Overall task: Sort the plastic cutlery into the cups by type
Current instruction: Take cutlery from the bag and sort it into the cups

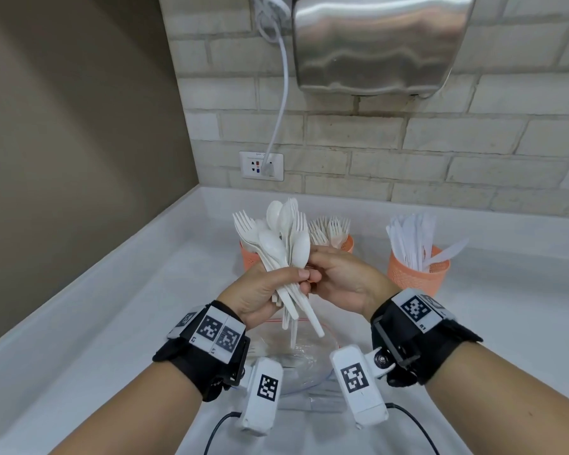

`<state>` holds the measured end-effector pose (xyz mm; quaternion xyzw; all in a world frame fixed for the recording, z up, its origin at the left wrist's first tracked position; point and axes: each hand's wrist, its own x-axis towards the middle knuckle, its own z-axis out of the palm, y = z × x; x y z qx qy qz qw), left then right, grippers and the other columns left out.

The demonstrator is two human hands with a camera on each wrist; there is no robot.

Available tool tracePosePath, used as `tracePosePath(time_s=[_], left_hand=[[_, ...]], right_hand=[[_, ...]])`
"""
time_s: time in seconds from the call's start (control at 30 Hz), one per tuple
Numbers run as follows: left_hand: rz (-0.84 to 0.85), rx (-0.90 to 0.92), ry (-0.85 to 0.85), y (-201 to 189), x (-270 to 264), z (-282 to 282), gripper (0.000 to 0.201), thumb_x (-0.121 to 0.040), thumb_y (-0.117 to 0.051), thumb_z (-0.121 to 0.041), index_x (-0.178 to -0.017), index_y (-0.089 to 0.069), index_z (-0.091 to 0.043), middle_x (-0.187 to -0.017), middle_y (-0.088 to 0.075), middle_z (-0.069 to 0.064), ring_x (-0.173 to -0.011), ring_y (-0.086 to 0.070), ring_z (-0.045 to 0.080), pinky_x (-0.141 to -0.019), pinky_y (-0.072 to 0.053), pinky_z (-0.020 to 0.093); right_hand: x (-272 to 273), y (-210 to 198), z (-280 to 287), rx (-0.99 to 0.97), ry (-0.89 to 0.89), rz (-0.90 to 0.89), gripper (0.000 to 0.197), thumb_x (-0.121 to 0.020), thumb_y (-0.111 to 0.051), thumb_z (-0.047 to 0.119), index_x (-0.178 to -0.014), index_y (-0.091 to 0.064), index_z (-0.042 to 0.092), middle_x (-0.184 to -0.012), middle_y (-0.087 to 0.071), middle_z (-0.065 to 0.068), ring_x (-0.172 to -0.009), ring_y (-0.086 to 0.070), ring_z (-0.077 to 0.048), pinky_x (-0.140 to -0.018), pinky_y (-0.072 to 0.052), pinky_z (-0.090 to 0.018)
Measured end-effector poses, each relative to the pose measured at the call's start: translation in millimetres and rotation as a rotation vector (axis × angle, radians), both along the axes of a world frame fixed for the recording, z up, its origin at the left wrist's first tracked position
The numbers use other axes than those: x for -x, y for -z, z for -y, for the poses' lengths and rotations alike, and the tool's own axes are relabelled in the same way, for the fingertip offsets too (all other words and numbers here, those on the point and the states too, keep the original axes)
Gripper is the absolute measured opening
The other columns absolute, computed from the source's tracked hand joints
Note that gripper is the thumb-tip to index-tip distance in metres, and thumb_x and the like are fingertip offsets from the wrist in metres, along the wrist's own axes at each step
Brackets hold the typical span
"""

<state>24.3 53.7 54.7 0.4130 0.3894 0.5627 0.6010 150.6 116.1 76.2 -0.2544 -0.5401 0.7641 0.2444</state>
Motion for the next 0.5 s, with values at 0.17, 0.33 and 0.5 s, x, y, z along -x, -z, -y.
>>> tracePosePath(time_s=[0.17,0.33,0.5], left_hand=[[-0.004,0.033,-0.084,1.1,-2.4,0.1,0.015,-0.087,-0.053,0.005,-0.083,-0.066,-0.001,-0.067,-0.069,0.005,-0.052,-0.061,0.009,-0.051,-0.051,0.022],[-0.076,0.036,-0.136,0.7,-4.3,0.5,0.014,-0.087,-0.053,0.002,-0.087,-0.067,-0.002,-0.072,-0.07,0.006,-0.055,-0.062,0.01,-0.053,-0.052,0.023],[-0.028,0.029,-0.153,-2.6,-8.4,-1.6,0.017,-0.084,-0.058,0.005,-0.097,-0.065,-0.003,-0.072,-0.067,0.009,-0.054,-0.063,0.012,-0.054,-0.052,0.022]], right_hand=[[5.8,0.2,-0.9,-0.028,0.134,-0.015,0.011,-0.095,-0.046,0.01,-0.104,-0.052,0.008,-0.069,-0.059,-0.01,-0.042,-0.048,-0.016,-0.039,-0.044,-0.022],[4.0,-5.7,-7.5,-0.072,0.228,-0.043,0.01,-0.095,-0.043,0.009,-0.098,-0.052,0.01,-0.071,-0.06,-0.008,-0.053,-0.058,-0.016,-0.046,-0.046,-0.027],[7.8,-4.5,-6.1,-0.103,0.149,0.014,0.024,-0.094,-0.048,0.018,-0.106,-0.057,-0.001,-0.083,-0.059,-0.017,-0.062,-0.05,-0.022,-0.041,-0.041,-0.026]])
